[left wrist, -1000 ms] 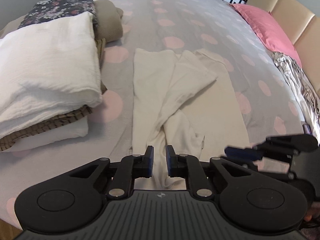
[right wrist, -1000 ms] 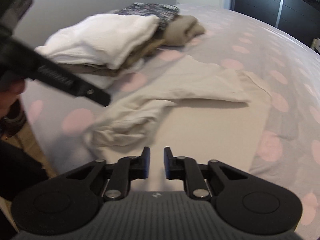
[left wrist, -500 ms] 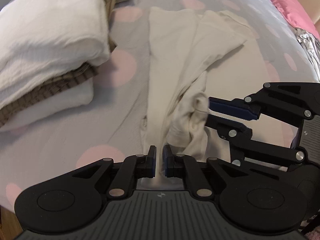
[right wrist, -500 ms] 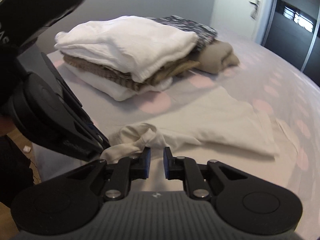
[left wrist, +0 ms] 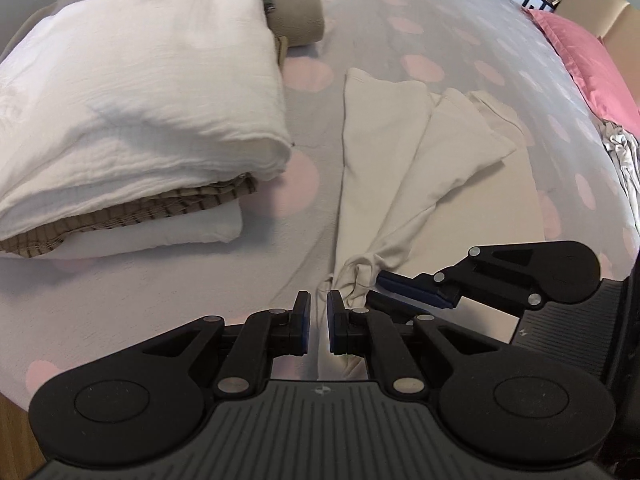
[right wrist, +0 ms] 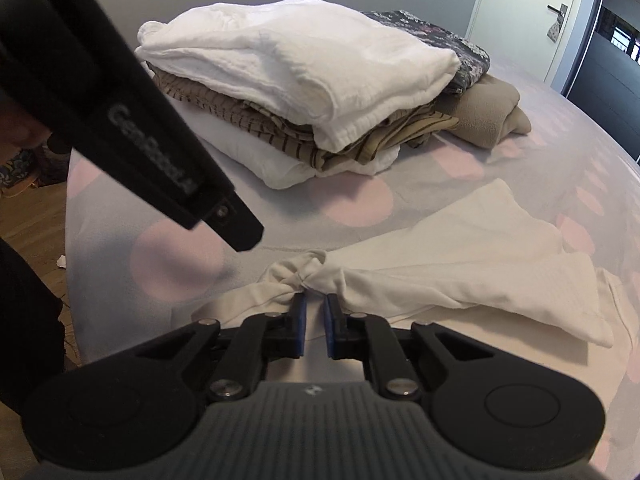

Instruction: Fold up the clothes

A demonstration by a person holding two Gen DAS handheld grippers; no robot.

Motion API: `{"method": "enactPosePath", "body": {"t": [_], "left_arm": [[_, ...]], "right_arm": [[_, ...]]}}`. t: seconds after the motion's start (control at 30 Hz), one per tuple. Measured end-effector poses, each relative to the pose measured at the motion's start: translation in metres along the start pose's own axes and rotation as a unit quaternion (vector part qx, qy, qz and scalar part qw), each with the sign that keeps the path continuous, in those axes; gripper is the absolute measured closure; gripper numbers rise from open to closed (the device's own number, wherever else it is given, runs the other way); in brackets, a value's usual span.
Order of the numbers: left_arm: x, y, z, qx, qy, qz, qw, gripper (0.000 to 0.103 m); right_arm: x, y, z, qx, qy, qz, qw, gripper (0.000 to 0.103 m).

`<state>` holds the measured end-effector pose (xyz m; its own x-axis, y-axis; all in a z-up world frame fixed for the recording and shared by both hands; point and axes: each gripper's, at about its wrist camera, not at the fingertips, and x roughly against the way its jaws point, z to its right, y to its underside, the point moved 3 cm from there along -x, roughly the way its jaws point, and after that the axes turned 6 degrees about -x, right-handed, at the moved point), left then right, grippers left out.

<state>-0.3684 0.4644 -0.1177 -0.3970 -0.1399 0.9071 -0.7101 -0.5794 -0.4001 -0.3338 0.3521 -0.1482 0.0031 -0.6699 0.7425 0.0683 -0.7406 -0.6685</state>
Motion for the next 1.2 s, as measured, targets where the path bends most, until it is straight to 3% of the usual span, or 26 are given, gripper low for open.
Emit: {"method": "enactPosePath", "body": {"t": [0.1,0.17,0.23,0.37,0.43,0.63,0.83,0.9,0.93,0.97,1.0,1.1,1.2], "left_arm": [[-0.002,0.000,0.009,-0.007,0.017,0.000,0.9998,0.097],[-0.002,0.002,0.017,-0.017,0.026,-0.006,0.9995,0.085],[-0.005,0.003,0.024,-0.025,0.027,-0.015,0.9992,0.063],[-0.019,0.007,0.031,-0.036,0.019,-0.043,0.9983,0.063],[-0.026,0.008,0.032,-0.037,0.014,-0.054,0.9977,0.068],[-0.036,0.008,0.035,-0.043,0.006,-0.078,0.9960,0.085],[-0.038,0.005,0.042,-0.056,0.008,-0.093,0.9941,0.099],[-0.036,0.005,0.044,-0.062,0.006,-0.093,0.9937,0.099],[-0.036,0.005,0.044,-0.063,0.006,-0.093,0.9937,0.100],[-0.036,0.005,0.044,-0.064,0.006,-0.093,0.9936,0.100],[-0.036,0.005,0.045,-0.065,0.007,-0.093,0.9935,0.100],[-0.037,0.005,0.045,-0.067,0.007,-0.093,0.9933,0.100],[-0.037,0.005,0.046,-0.070,0.008,-0.094,0.9931,0.100]], "right_arm": [[0.018,0.002,0.010,0.000,0.009,0.012,1.000,0.090],[0.030,0.004,0.026,-0.011,0.021,0.014,1.000,0.084],[0.040,0.007,0.048,-0.041,0.029,0.005,0.999,0.077],[0.046,0.019,0.113,-0.171,0.043,-0.032,0.984,0.070],[0.046,0.025,0.146,-0.253,0.045,-0.040,0.966,0.070],[0.038,0.040,0.218,-0.446,0.031,-0.045,0.893,0.066],[0.017,0.041,0.249,-0.544,0.014,-0.039,0.838,0.062],[0.010,0.038,0.255,-0.563,0.009,-0.035,0.826,0.063],[0.006,0.035,0.256,-0.570,0.007,-0.034,0.821,0.069],[0.005,0.028,0.256,-0.563,0.013,-0.027,0.826,0.089],[0.005,0.021,0.256,-0.555,0.021,-0.019,0.831,0.096],[0.011,-0.007,0.253,-0.516,0.028,0.009,0.856,0.098],[0.013,-0.038,0.246,-0.487,0.012,0.026,0.873,0.099]]}}
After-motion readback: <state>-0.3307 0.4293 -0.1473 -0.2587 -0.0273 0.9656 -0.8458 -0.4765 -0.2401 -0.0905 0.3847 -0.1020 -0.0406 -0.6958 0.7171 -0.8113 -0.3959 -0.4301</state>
